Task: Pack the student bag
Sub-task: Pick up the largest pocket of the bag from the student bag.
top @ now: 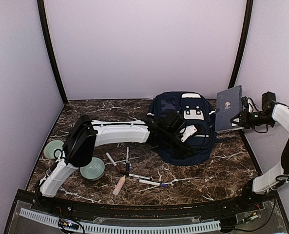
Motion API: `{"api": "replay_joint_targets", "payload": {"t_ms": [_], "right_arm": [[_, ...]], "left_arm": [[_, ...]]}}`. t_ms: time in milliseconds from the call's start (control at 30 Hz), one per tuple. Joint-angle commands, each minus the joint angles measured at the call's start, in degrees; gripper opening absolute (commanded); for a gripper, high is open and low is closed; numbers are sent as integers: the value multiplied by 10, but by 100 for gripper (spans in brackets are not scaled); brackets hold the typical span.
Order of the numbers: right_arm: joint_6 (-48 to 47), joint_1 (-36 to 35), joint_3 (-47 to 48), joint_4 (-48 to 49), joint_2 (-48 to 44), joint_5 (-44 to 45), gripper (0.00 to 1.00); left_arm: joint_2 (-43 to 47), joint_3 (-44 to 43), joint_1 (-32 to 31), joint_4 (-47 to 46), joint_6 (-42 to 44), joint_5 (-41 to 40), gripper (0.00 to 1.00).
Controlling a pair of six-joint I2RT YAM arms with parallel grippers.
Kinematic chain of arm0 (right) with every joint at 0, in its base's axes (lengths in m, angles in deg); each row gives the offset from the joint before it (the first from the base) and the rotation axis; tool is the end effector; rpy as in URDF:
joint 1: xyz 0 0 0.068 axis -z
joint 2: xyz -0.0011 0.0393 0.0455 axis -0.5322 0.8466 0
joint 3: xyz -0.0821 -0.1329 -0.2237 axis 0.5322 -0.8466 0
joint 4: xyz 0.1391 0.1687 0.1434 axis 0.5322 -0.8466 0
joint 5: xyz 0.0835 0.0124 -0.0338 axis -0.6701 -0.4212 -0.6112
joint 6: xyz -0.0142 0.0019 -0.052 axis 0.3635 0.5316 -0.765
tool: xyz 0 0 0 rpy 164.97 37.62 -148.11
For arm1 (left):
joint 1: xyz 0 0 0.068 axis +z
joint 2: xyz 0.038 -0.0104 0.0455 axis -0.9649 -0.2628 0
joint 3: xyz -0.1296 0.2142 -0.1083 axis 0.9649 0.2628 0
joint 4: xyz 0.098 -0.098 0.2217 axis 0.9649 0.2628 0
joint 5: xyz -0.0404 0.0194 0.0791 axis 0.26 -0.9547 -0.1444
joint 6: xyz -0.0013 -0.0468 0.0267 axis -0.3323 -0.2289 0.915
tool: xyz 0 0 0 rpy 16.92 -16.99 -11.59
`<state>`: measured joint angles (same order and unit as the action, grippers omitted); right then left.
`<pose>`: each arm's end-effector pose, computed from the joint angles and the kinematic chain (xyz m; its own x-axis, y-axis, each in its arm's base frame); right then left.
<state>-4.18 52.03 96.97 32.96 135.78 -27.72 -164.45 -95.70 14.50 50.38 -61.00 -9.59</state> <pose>0.2611 -0.0688 0.2682 -0.7912 0.2319 -0.5658 -0.1403 0.8317 0.5372 0.2707 -0.4896 0.1845 -0.1961 0.5612 -0.8041 0.9616 0.2704 -0.0457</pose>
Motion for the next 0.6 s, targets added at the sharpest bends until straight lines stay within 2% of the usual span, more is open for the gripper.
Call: {"api": "replay_joint_targets", "payload": {"t_ms": [0, 67, 167, 267, 433, 567], "right_arm": [[-4, 0, 5, 65, -12, -39, 0], [-3, 0, 8, 64, -12, -40, 0], [-3, 0, 11, 61, -14, -39, 0], [-5, 0, 11, 59, -18, -37, 0], [-11, 0, 12, 56, -32, -30, 0], [-12, 0, 19, 48, -33, -31, 0]], "left_arm": [[-4, -13, 5, 12, 25, -37, 57], [3, -4, 3, 14, 41, -25, 53], [20, 29, 1, 0, 56, -5, 51], [17, 29, 1, 4, 59, -24, 44], [14, 25, 1, 0, 62, -45, 43], [13, 12, 1, 7, 67, -53, 34]]}}
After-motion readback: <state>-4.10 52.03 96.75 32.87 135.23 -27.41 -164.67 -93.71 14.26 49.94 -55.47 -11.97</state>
